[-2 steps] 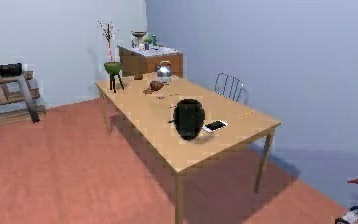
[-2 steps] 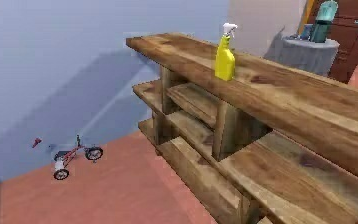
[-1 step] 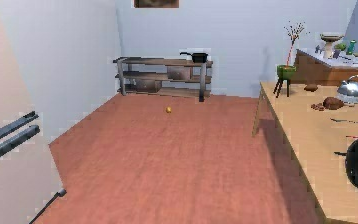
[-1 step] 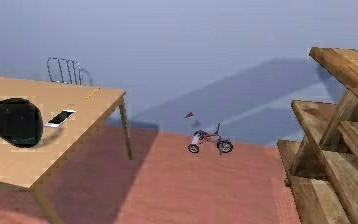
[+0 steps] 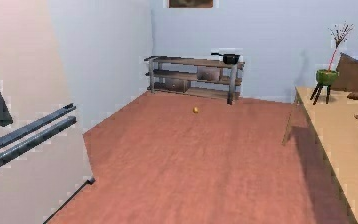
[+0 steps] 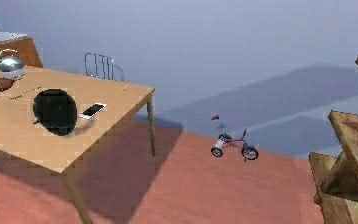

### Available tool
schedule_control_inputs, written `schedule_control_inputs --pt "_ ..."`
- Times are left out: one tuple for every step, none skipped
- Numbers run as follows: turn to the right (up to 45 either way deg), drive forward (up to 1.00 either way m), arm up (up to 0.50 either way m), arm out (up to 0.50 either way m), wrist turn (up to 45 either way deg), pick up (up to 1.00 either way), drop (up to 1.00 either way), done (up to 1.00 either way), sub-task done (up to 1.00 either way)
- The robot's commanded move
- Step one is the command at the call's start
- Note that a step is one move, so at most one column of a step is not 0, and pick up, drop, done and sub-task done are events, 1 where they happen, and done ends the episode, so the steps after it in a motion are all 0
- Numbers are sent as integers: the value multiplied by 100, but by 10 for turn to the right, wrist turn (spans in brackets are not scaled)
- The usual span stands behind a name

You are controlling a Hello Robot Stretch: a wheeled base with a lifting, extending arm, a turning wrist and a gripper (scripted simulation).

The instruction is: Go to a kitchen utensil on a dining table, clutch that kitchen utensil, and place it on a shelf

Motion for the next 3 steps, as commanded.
schedule_control_inputs --pt "0 45 0 0 0 0 0 0 0" --pt "240 0 0 0 0 0 0 0 0" --pt "0 100 0 0 0 0 0 0 0"
